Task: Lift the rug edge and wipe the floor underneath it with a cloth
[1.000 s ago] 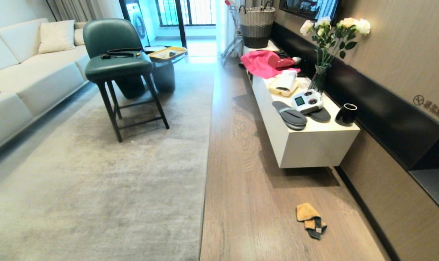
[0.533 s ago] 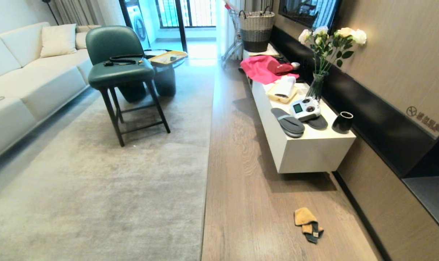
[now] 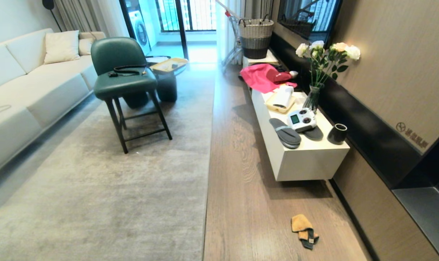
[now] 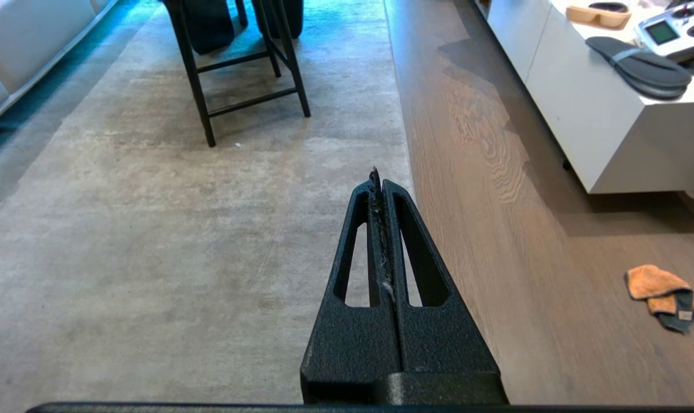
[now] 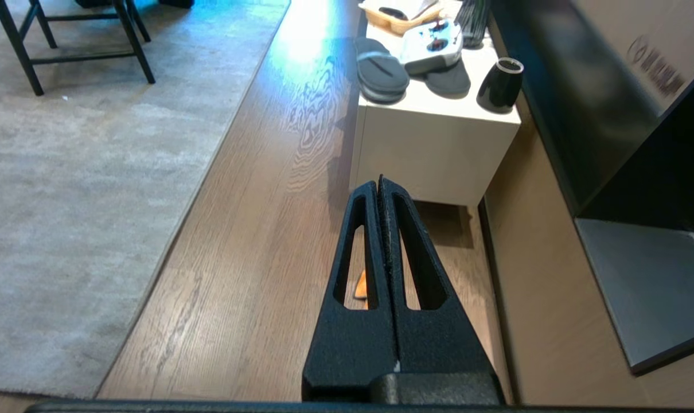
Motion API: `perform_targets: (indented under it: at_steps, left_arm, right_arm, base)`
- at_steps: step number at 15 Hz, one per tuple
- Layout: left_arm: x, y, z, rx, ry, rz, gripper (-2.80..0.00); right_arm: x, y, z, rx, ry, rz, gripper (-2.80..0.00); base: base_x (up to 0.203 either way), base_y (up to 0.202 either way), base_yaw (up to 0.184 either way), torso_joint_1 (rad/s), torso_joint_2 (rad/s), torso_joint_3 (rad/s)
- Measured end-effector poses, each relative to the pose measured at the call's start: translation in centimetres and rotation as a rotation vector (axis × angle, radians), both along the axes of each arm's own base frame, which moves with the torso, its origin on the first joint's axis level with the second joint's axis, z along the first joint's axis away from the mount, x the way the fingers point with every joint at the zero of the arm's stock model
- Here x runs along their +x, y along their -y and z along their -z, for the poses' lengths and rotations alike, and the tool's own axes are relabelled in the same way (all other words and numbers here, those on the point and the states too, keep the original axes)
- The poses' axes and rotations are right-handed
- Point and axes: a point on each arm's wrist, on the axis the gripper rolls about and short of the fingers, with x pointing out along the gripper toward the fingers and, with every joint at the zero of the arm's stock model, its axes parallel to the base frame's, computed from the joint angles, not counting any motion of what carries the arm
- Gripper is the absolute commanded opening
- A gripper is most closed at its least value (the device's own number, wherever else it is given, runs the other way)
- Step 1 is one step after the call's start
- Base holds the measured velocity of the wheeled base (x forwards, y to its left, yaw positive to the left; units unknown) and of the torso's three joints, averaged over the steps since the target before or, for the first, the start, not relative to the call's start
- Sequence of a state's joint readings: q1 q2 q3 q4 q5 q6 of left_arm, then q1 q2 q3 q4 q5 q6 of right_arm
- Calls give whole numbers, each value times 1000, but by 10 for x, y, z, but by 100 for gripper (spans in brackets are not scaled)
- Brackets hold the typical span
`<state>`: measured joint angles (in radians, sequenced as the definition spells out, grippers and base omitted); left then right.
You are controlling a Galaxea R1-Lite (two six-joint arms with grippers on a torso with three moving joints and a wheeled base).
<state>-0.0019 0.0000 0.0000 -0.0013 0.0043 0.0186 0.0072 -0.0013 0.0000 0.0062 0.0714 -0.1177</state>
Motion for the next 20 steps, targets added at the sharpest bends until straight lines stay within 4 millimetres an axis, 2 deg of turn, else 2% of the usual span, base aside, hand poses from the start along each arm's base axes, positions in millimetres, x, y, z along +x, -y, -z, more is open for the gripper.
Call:
perform_targets:
  at_steps: [14,20]
  left_arm:
    - [0,0,0,-1,0,1,-280]
    - [0,0,0,-1,0,0,-280]
  right_arm:
    - [0,0,0,-3,0,0,-280]
    - [0,0,0,-4,1,0,-280]
  base:
    - [0,0,0,193,-556,-367]
    - [0,0,0,166,-401,-237]
